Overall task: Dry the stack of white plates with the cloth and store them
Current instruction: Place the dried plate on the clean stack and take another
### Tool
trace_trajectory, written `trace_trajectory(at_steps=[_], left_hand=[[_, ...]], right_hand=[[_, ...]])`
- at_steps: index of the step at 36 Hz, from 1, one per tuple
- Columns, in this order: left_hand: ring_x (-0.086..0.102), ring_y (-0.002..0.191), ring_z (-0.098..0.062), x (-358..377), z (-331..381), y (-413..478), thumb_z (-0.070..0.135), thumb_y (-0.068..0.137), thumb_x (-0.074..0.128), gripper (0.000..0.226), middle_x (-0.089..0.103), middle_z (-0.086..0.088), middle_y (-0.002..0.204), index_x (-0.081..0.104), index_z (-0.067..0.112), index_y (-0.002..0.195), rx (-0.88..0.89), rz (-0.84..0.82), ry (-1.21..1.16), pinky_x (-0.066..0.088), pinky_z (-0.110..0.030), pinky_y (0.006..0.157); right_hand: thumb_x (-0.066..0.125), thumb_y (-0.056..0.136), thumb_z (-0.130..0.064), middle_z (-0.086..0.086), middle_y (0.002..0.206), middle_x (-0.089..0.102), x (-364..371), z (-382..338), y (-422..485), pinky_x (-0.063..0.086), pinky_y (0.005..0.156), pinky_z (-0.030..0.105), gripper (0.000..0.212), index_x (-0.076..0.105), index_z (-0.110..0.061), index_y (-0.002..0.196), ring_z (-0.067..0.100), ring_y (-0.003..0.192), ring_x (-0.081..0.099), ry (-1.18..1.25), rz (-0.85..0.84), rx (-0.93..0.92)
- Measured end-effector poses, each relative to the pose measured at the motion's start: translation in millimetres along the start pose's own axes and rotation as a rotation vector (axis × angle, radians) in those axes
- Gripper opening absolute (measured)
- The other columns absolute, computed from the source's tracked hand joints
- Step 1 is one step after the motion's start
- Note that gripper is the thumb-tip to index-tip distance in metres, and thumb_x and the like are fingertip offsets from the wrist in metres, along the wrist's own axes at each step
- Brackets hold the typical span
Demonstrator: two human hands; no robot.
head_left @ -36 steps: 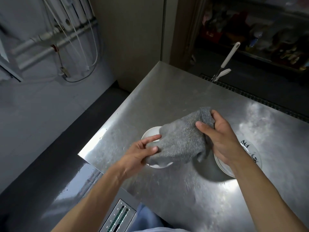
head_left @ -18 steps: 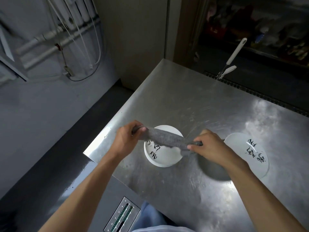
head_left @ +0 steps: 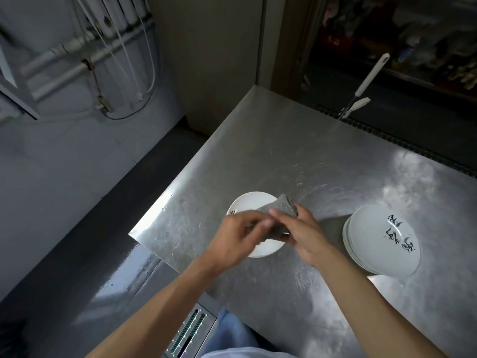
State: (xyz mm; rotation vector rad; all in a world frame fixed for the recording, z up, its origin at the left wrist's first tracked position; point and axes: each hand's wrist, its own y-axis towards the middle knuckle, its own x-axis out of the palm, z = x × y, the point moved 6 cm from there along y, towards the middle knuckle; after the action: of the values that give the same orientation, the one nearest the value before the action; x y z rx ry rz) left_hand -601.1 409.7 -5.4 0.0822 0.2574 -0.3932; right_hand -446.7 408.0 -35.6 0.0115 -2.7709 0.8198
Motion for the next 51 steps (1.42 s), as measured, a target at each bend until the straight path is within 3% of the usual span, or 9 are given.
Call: trace_trajectory(at_steps=[3,7,15,19,24,28,31,41,51], left_hand=[[0.066,0.094,-0.008,-29.3,-17.2,2.9,0.046,0.092,0.063,0.020,0.068,0.011,0.102,0.067,0.034,0.108,-0.181,0.243,0.049,0.055,-0.030,0.079],[0.061,0.126,-0.021,-25.2,-35.4,3.8,0.062,0.081,0.066,0.053,0.069,0.001,0.129,0.068,0.024,0.119,-0.595,-0.109,-0.314,0.046,-0.040,0.111],[0.054,0.081,-0.023,-25.3,-27.3,16.2,0.004,0.099,0.064,0.010,0.057,-0.011,0.089,0.057,0.009,0.103,-0.429,-0.173,-0.361,0.047,-0.029,0.063],[0.056,0.075,-0.017,-16.1,-36.3,23.0,0.006,0.098,0.066,0.006,0.058,-0.009,0.084,0.061,0.006,0.101,-0.371,-0.248,-0.110,0.051,-0.028,0.059],[0.069,0.081,-0.030,-29.3,-75.0,26.7,0.017,0.094,0.072,0.032,0.065,-0.004,0.102,0.062,0.014,0.125,-0.515,-0.015,0.144,0.060,-0.042,0.077],[0.067,0.097,-0.027,-44.5,-94.7,22.1,0.023,0.092,0.069,0.045,0.052,0.000,0.117,0.058,0.022,0.135,-0.546,0.077,0.373,0.056,-0.043,0.093],[0.067,0.104,-0.028,-46.0,-106.0,19.1,0.025,0.092,0.067,0.040,0.054,-0.004,0.122,0.063,0.019,0.132,-0.608,-0.002,0.406,0.055,-0.043,0.097],[0.071,0.097,-0.022,-42.0,-116.1,16.1,0.011,0.086,0.067,0.030,0.072,-0.003,0.109,0.071,0.018,0.115,-0.661,0.103,0.264,0.056,-0.045,0.091],[0.067,0.106,-0.045,-19.9,-90.3,13.4,-0.010,0.097,0.038,0.026,0.067,-0.026,0.113,0.038,0.004,0.119,-0.696,0.029,-0.113,0.061,-0.060,0.079]], right_hand=[[0.079,0.082,-0.011,0.014,0.117,0.072,-2.9,5.5,2.0,0.059,0.080,0.045,0.034,0.071,-0.021,0.114,0.026,0.104,0.071,0.144,-0.058,0.025],[0.084,0.076,-0.011,0.013,0.121,0.070,0.4,3.5,-3.0,0.056,0.087,0.043,0.047,0.071,-0.018,0.121,0.027,0.114,0.067,0.260,-0.245,0.058],[0.081,0.075,-0.019,0.018,0.125,0.068,-4.7,-1.6,-8.7,0.056,0.087,0.032,0.053,0.066,-0.007,0.125,0.030,0.116,0.066,-0.026,-0.381,0.186],[0.083,0.081,-0.015,0.013,0.105,0.075,-7.8,6.5,1.4,0.055,0.074,0.027,0.026,0.074,-0.010,0.105,0.024,0.096,0.072,-0.294,-0.270,0.171],[0.076,0.086,-0.009,0.012,0.107,0.075,-34.9,27.2,20.4,0.056,0.095,0.043,0.028,0.070,-0.003,0.113,0.029,0.103,0.071,-0.268,0.040,0.098],[0.075,0.088,-0.019,0.004,0.088,0.073,-54.9,43.4,27.4,0.054,0.068,0.024,0.029,0.067,0.002,0.105,0.013,0.081,0.070,-0.302,0.252,0.096],[0.073,0.089,-0.017,0.010,0.100,0.076,-64.2,52.9,30.6,0.057,0.083,0.041,0.019,0.071,-0.005,0.104,0.023,0.091,0.072,-0.285,0.373,0.110],[0.070,0.091,-0.010,0.007,0.091,0.075,-64.5,54.8,24.3,0.054,0.066,0.025,0.010,0.071,-0.006,0.100,0.015,0.079,0.068,-0.272,0.529,0.015],[0.071,0.091,-0.014,-0.003,0.091,0.074,-82.9,42.1,14.0,0.053,0.069,0.018,0.012,0.069,-0.014,0.103,0.012,0.087,0.070,-0.301,0.524,-0.028]])
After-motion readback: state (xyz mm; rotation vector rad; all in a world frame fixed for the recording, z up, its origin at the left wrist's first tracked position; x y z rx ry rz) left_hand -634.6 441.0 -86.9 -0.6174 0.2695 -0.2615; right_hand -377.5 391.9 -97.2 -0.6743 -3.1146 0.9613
